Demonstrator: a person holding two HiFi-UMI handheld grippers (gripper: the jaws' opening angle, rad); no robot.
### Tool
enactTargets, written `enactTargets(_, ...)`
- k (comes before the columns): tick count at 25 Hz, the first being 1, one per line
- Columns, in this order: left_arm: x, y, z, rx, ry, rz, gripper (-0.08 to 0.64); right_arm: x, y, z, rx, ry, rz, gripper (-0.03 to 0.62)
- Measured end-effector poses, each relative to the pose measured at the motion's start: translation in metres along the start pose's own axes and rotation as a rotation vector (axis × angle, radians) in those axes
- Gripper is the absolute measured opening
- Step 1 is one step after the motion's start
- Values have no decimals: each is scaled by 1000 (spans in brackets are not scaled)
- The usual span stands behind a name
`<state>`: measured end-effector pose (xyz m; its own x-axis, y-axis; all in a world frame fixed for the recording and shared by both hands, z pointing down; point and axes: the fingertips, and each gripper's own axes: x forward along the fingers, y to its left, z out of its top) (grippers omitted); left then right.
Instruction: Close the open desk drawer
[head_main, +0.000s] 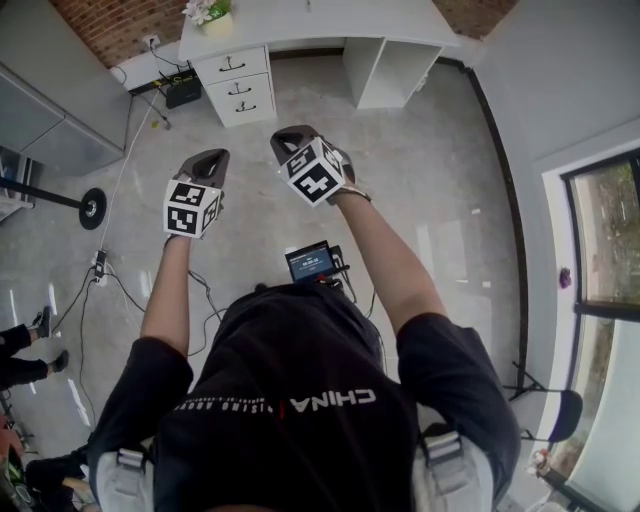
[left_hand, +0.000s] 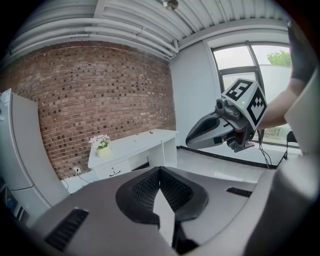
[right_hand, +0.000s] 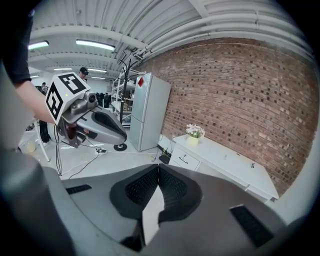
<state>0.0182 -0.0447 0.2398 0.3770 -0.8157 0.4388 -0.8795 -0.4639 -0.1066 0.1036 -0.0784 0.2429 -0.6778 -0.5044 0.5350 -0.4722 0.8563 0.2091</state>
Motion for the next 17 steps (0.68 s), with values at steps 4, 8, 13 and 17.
enactTargets(4,1,-1,-4,-11,22,6,12,-5,3,1,-15,1,9,15)
enactTargets(8,5,-2,-5,4,40,7,12,-6,2,0,-22,3,11,15)
enactTargets(13,8,-7,-4,20,39,-2,11,-8,1,-7,-22,18,14,15)
enactTargets(17,9,-16,-5,40,58,-6,12,-12,6,-14,-45,32,29,15)
